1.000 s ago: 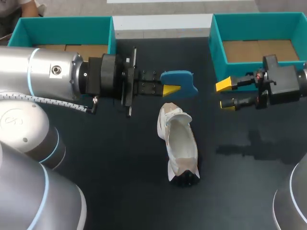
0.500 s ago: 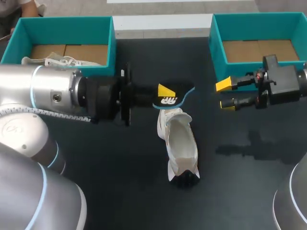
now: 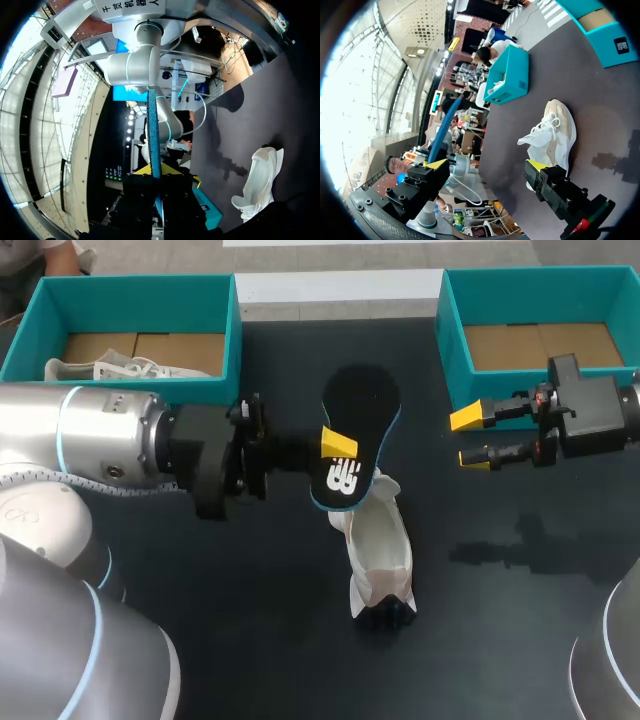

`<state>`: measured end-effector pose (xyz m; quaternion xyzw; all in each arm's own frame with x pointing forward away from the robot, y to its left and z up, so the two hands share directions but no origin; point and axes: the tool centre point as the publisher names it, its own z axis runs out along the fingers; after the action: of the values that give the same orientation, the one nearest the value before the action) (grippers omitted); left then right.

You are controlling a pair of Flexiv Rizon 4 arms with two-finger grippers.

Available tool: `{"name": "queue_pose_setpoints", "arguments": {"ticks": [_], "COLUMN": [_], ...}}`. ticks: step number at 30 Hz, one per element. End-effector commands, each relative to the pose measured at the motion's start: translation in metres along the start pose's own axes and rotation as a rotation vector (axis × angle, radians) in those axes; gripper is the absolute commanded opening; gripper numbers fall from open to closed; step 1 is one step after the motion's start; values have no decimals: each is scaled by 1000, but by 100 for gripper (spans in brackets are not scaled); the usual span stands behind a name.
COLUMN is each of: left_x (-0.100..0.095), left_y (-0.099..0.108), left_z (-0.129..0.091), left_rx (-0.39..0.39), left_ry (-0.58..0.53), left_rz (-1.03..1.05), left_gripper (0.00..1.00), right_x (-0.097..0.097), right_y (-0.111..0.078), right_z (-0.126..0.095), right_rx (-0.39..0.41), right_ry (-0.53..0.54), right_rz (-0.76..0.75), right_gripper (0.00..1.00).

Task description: Take the shoe out of the shoebox, open the shoe tongue, remove and reinsert the insole, then place the shoe into the shoebox

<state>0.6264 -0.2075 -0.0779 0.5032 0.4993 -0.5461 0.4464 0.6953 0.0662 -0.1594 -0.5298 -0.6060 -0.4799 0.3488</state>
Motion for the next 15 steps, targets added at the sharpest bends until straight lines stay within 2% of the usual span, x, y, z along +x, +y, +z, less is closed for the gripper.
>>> {"name": "queue_pose_setpoints", "arguments": {"ticks": [1, 4, 9, 15], "left_x": [2, 2, 28, 48], "left_y": [-4, -4, 2, 14], "left_z": [-1, -1, 0, 11], "left_rx": [-6, -6, -40, -66], "left_ry": [-4, -4, 2, -68], "left_rz": [3, 3, 101, 197], "left_gripper": [0, 0, 0, 0], "right_x": [-1, -1, 0, 8], "right_y": [1, 1, 1, 5], "right_z": [2, 2, 2, 11], "right_rx": [0, 0, 3, 3], "right_ry": [0, 0, 6, 97], "right_rz": [0, 0, -5, 14], "right_gripper": [100, 100, 100, 100]}}
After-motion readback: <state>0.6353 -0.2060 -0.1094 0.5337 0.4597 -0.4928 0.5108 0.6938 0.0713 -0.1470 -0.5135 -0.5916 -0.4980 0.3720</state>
